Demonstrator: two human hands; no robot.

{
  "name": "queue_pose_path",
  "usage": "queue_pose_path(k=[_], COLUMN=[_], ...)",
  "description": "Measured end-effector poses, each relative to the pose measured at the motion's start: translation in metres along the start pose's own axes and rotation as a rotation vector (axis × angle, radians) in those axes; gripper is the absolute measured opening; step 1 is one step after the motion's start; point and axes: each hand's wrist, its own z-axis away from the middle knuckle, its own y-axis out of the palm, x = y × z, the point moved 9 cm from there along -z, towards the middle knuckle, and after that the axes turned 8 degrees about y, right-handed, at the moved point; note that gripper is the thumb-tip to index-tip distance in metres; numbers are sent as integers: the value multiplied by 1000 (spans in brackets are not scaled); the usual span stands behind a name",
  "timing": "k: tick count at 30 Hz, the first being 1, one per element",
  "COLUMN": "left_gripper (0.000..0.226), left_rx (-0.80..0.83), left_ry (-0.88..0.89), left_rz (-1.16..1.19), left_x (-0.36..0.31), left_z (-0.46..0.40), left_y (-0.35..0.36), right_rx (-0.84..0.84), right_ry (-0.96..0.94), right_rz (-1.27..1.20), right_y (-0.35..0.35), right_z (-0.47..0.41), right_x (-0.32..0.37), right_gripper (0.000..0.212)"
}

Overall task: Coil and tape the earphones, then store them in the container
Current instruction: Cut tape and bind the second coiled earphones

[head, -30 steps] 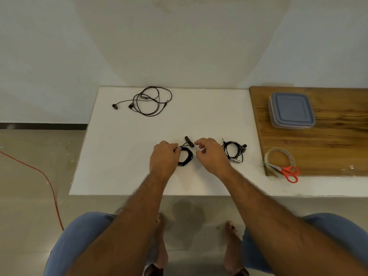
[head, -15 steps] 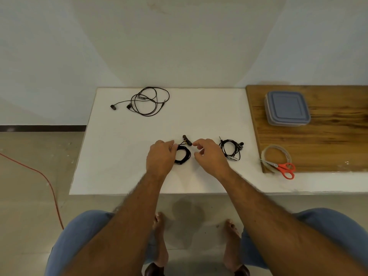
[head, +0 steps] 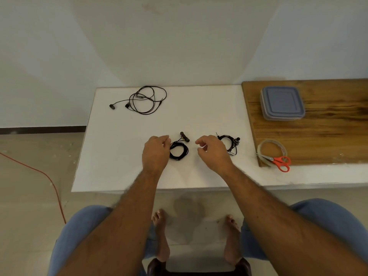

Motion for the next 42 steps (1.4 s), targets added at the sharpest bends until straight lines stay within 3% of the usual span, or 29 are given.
queue_pose_path(k=[5, 11, 19, 23, 31, 35, 42], left_gripper=[33, 26, 25, 30, 60, 55, 36], left_rx=[-63, -120, 132, 303, 416, 435, 402], left_ry=[-2, 114, 257, 164, -96, -147, -161], left_rz=[5, 9, 97, 194, 437, 492, 586], left_x=[-5, -55, -151, -178, -180, -178, -186], left_z=[5, 19, 48, 66, 69, 61, 63], left_y=[-10, -8, 76, 134, 193, 204, 216], right_rx=[-62, -142, -123, -70, -39, -52, -67], right_ry=[25, 106, 262, 239, 198, 173, 185], right_rz=[-5, 115, 341, 351, 352, 338, 375], right_y=[-36, -111, -180, -175, -165, -163, -163], right_z=[8, 26, 55, 60, 53, 52, 51], right_x=[-13, -66, -153, -167, -172, -172, -175], right_gripper=[20, 16, 9, 9, 22, 38, 22])
